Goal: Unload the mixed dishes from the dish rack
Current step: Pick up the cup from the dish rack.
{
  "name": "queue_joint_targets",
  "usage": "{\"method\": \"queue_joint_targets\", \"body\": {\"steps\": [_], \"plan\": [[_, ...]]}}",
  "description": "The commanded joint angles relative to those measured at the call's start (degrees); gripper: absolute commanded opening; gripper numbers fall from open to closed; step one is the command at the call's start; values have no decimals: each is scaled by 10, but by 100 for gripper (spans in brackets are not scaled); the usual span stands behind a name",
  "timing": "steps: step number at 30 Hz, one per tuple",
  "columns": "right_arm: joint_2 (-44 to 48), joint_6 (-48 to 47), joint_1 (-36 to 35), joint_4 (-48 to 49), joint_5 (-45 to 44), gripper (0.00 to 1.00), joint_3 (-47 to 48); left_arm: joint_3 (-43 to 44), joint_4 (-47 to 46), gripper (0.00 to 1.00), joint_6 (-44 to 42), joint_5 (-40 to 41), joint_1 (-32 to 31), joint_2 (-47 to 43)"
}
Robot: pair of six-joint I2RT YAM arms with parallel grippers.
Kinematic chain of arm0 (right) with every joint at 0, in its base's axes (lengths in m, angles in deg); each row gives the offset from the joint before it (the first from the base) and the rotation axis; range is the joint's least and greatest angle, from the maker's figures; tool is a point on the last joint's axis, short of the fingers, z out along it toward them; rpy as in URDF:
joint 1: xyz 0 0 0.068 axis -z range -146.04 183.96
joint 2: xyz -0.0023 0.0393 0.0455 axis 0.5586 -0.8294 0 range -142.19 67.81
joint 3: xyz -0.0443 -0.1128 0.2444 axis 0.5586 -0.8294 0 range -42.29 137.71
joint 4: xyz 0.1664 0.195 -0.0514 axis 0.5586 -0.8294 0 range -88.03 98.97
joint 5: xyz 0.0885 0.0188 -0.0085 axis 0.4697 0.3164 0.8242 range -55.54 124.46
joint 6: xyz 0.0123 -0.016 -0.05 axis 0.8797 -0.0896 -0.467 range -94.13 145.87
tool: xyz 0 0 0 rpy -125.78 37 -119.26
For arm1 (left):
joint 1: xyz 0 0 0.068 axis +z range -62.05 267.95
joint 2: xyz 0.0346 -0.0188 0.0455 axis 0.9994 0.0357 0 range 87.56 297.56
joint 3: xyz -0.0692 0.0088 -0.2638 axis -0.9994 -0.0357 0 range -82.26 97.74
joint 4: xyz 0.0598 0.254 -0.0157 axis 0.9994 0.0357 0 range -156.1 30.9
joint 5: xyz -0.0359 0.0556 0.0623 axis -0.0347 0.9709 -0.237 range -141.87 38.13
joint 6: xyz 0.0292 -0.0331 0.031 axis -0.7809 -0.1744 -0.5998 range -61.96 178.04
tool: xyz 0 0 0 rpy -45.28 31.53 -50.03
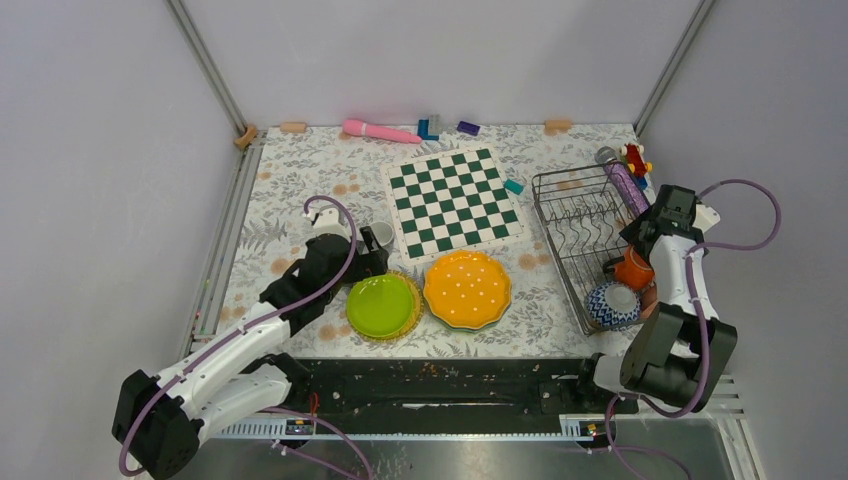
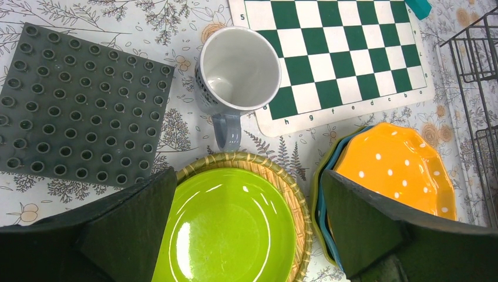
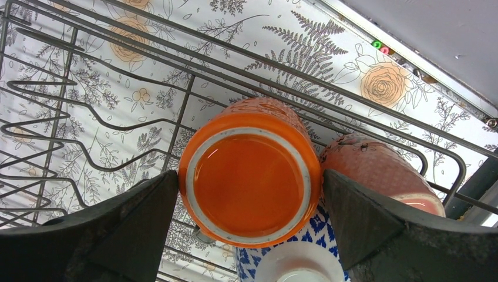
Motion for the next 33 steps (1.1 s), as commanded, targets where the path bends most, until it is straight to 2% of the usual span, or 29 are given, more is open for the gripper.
{"method": "queue_joint_targets", "body": {"steps": [1,25,31,33], "plan": [[-17,5,4,8,-9,100,-1,6,-16,99,-3,9,2,-9],[-119,36,4,-25,-38,99,17,0,-20,99,-6,12,2,-16],[-127,32,4,-23,-25,87,14,2,-18,99,-4,11,2,-14],[-121,32,4,-23,-26,81,13,2,-18,99,-4,10,2,-15]]}}
